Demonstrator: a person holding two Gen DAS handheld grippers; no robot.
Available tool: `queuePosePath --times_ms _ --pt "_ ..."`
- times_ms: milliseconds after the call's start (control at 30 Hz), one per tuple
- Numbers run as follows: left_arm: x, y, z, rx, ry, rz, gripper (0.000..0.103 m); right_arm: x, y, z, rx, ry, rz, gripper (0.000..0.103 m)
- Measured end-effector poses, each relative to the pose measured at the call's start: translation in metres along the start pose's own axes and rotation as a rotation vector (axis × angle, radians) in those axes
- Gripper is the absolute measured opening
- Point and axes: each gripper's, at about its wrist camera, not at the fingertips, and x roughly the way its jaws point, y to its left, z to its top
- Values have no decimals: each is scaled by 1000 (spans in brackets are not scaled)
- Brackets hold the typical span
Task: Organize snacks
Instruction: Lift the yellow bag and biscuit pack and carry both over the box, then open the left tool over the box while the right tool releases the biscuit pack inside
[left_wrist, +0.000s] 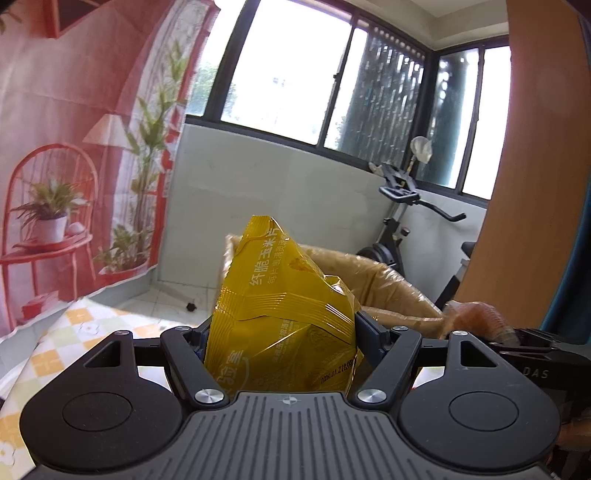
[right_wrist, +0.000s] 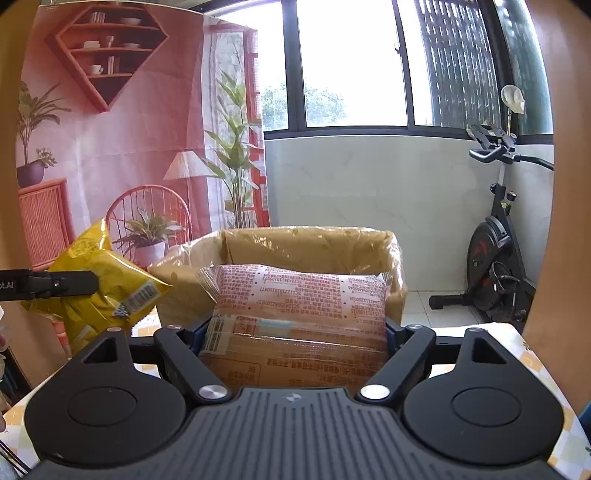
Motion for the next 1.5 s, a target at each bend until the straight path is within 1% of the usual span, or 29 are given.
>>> queuePosePath --times_ms 167,300,400,500,700,867,1033,1300,1333,1433,1500 --pt "16 -5 11 0 -2 -21 75 13 -3 15 -19 -38 11 83" --pt "32 -6 17 -1 15 -36 75 29 -9 24 7 -33 14 83" --pt "44 -6 28 21 20 -49 75 39 -12 31 11 -25 13 83" --pt "54 -8 39 36 10 -55 75 49 -17 39 31 -26 11 83" --pt "77 -5 52 20 -6 -62 75 75 -27 56 48 -52 3 83" --pt "93 -5 55 12 8 -64 75 98 -34 60 42 -41 -18 83" --pt "107 -6 61 12 -2 -65 75 115 -42 62 50 -37 -28 83" --pt "124 -2 63 -5 7 -45 75 141 -41 55 27 -22 -47 83" --pt "126 -2 64 -6 7 -45 75 144 -40 55 26 -19 -48 83" --pt "130 -2 67 -2 5 -46 68 151 -39 55 22 -16 -52 83" --pt "133 -3 69 0 0 -43 68 155 -39 56 15 -15 -58 83"
